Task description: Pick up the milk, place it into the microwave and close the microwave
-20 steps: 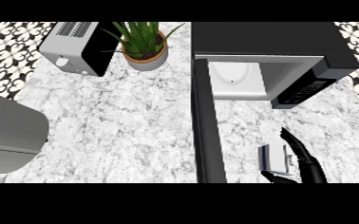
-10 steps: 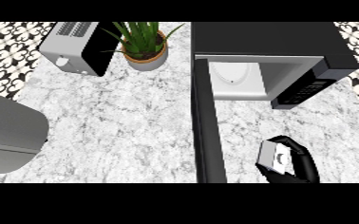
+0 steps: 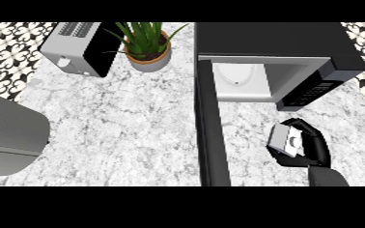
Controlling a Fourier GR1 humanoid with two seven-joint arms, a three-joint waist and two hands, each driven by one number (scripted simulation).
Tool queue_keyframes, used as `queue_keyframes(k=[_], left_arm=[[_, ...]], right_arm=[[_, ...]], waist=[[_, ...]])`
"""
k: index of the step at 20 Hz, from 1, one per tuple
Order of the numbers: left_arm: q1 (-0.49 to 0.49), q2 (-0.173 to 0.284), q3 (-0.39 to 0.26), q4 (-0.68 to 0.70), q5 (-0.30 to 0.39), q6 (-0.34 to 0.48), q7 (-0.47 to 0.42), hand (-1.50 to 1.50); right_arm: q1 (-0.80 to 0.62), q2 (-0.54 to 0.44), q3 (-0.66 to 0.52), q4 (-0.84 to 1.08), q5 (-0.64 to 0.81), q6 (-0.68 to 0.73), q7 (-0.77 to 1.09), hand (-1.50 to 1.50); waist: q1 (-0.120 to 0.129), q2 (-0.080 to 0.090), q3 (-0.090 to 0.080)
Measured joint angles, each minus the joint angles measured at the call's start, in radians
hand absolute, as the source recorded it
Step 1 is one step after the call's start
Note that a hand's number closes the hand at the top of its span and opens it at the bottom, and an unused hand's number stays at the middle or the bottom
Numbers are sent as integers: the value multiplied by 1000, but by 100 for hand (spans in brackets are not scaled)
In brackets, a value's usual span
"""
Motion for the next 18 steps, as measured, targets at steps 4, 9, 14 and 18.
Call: queue_keyframes(k=[4,9,14,18], left_arm=[[6,-7,-9,-2,5,1,0,-150],[13,-7,15,2,11,-11,-4,-150],[23,-11,33,7,19,-19,-17,-150],[20,-1,59,7,38,-23,10,-150]], right_arm=[[-20,17,25,-8,-8,33,12,150],[19,38,79,-165,-28,84,72,150],[75,83,131,-399,-36,67,204,150],[64,116,151,-518,-31,13,318,150]], waist=[[-2,-1,0],[-13,-5,-1],[-16,-6,-2],[-14,-5,-1]])
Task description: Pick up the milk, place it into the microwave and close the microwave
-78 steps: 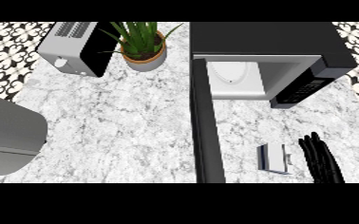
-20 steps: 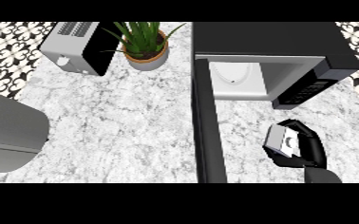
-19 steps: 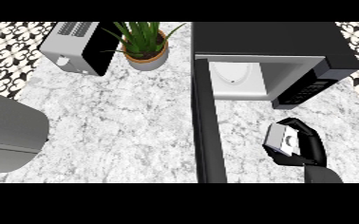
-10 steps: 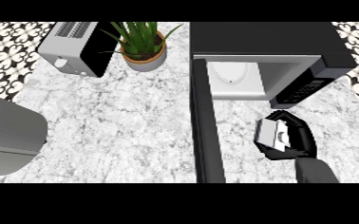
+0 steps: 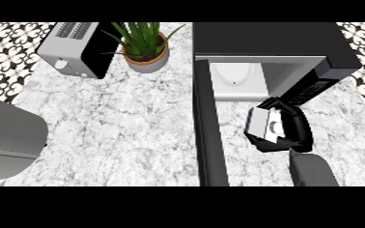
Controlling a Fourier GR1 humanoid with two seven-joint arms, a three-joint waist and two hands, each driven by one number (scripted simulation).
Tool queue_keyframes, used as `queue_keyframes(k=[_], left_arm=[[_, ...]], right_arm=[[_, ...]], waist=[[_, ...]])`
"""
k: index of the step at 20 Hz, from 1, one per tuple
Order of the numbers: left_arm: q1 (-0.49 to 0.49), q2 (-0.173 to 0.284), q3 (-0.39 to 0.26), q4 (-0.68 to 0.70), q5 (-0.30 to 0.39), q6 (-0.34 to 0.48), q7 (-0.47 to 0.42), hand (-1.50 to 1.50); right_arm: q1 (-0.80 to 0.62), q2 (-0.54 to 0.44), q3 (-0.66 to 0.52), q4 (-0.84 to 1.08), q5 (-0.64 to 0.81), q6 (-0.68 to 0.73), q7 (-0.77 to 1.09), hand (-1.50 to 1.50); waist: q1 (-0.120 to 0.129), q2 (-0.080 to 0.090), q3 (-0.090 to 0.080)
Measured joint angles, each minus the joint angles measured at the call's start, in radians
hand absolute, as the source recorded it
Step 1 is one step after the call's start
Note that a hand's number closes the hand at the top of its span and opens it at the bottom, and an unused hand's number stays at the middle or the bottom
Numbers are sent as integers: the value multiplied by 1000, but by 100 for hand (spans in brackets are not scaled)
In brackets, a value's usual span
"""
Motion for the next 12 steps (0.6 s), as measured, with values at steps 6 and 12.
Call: queue_keyframes(k=[6,12], left_arm=[[0,0,30,8,25,-18,3,-150],[-41,3,41,18,49,-20,21,-150]], right_arm=[[-93,31,19,-38,51,-102,121,150],[-282,19,22,91,153,-215,223,150]], waist=[[8,2,0],[15,7,2]])
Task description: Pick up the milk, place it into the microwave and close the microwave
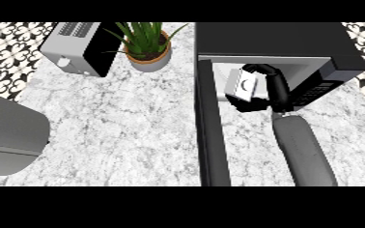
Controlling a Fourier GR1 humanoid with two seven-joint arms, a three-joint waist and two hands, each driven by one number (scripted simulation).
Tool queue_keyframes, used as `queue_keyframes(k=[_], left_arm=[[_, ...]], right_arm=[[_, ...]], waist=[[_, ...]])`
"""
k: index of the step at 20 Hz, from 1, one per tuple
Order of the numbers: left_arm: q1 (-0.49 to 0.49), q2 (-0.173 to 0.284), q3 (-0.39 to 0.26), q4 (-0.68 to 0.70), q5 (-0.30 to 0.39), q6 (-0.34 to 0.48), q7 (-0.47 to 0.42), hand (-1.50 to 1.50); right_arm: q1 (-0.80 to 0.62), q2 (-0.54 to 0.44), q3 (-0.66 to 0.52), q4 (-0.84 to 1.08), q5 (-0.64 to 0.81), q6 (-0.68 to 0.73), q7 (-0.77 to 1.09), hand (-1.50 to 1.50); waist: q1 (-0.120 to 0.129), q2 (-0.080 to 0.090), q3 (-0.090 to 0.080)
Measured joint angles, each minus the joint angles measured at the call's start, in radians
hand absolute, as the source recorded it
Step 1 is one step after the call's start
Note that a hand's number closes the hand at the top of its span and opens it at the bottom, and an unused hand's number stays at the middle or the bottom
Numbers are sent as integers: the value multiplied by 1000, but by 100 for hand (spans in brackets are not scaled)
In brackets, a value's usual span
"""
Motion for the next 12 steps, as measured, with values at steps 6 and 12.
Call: queue_keyframes(k=[6,12], left_arm=[[-37,12,25,16,22,-14,7,-150],[-58,13,24,13,34,-27,22,-150]], right_arm=[[-171,-10,-27,231,76,-117,-15,150],[-323,-32,-89,467,100,-221,-79,150]], waist=[[8,3,2],[29,11,3]])
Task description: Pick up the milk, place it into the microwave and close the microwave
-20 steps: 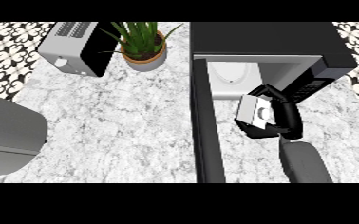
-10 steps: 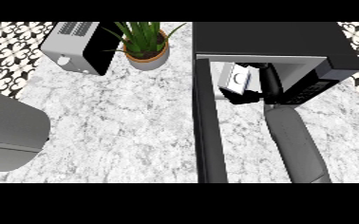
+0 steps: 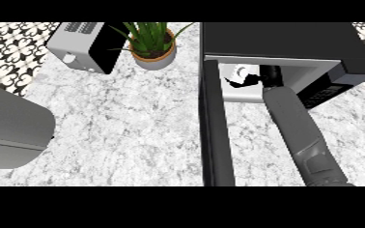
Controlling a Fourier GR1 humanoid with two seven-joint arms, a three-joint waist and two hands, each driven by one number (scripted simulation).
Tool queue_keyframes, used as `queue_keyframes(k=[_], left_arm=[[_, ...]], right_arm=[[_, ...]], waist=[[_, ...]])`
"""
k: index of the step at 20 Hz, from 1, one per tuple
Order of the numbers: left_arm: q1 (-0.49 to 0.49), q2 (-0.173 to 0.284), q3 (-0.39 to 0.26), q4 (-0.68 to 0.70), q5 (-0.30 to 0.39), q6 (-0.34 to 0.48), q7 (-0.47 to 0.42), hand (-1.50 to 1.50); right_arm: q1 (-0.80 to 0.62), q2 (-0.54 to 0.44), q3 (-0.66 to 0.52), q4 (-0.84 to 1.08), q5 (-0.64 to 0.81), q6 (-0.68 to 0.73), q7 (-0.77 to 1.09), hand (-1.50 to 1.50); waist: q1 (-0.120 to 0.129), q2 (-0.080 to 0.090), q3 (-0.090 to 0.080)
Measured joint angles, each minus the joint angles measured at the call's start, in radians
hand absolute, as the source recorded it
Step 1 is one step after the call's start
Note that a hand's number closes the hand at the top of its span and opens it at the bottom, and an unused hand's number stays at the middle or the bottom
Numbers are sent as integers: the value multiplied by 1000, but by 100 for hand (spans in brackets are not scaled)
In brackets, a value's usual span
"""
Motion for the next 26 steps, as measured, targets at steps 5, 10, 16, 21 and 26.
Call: queue_keyframes(k=[5,10,16,21,26], left_arm=[[-14,-2,-6,-3,-1,-1,11,-150],[-34,9,-7,15,2,-13,13,-150],[-69,11,-23,38,-13,-15,13,-150],[-96,17,-27,53,-33,-11,15,-150],[-117,27,-20,74,-66,-8,11,-150]], right_arm=[[-87,-38,-39,142,22,-100,-27,150],[-134,-71,-47,224,60,-224,-58,150],[-167,-125,-39,301,105,-309,-82,150],[-180,-171,-37,376,138,-428,8,-150],[-191,-176,-19,410,171,-492,52,-150]], waist=[[21,13,0],[39,27,4],[59,39,3],[69,46,-1],[78,47,-2]])
